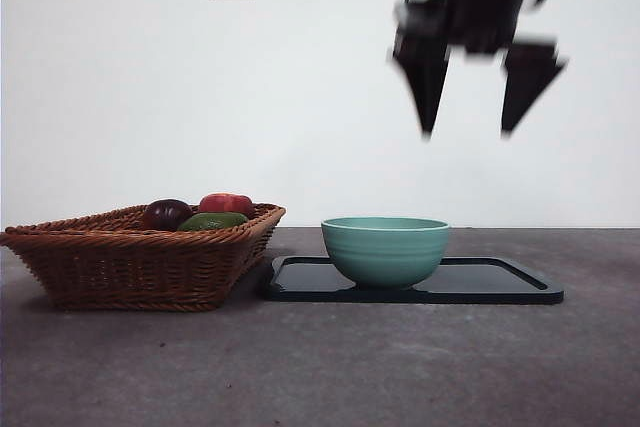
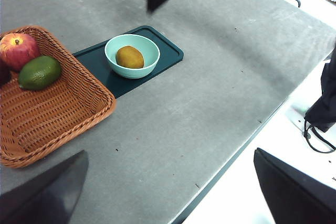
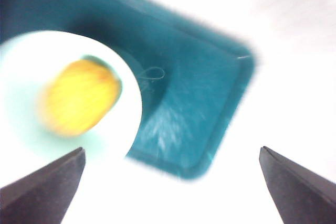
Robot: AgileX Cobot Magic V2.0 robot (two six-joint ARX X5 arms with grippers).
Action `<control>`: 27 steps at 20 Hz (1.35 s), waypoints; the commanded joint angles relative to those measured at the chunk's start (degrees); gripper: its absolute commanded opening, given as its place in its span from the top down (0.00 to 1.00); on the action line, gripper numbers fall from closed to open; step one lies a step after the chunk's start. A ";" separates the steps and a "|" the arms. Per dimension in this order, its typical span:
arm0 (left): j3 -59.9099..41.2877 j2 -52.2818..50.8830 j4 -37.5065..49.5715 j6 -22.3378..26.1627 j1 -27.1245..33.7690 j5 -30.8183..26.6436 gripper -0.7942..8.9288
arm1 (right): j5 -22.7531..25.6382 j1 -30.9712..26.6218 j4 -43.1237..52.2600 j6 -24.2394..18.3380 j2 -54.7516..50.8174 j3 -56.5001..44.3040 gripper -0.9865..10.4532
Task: Pick up the wifruite, put it on the bowl, pick up the plate, put it on desk
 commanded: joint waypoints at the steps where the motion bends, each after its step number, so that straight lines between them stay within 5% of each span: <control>1: 0.79 0.15 0.72 0.07 -0.59 -0.24 0.40 | -2.75 0.37 -3.32 -0.57 -5.53 1.31 0.38; 11: 0.79 0.15 0.70 0.07 -0.59 -0.24 0.40 | -4.61 7.17 -9.33 -0.09 -36.68 -10.82 0.38; 20: 0.79 0.15 0.70 -0.44 -0.59 -0.22 0.40 | -4.70 13.49 -3.54 10.51 -71.30 -40.04 0.38; 27: 0.79 0.15 0.74 -0.37 -0.59 -0.22 0.40 | -4.92 13.42 -4.59 11.47 -89.13 -46.86 0.38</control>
